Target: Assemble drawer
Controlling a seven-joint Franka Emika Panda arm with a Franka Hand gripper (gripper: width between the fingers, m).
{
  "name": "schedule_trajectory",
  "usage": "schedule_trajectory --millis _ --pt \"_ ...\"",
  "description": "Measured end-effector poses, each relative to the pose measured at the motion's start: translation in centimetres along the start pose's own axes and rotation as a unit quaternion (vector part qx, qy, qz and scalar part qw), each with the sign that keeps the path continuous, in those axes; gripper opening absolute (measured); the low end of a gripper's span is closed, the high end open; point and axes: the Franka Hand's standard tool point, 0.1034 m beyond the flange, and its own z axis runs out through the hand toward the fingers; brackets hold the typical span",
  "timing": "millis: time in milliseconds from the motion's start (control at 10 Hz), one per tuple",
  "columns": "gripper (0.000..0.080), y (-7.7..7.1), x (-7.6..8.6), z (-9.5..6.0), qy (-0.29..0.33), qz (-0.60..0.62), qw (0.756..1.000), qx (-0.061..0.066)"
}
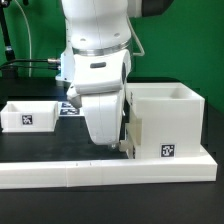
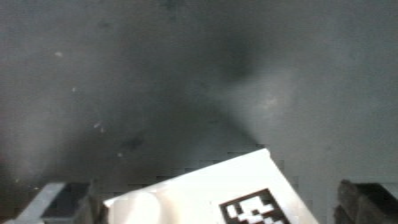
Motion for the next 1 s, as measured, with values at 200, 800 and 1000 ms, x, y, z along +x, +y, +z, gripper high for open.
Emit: schedule_trajectory --millis 200,800,1000 --pt "0.0649 -0.5 -0.9 -0.4 -0.002 0.005 1.0 0.001" --pt "0.0649 -7.0 -7.5 -4.6 -0.017 0.047 0.999 -0.005" --pt "0.0649 -8.8 -9.2 -5.1 -0.018 0.056 0.998 -0.004"
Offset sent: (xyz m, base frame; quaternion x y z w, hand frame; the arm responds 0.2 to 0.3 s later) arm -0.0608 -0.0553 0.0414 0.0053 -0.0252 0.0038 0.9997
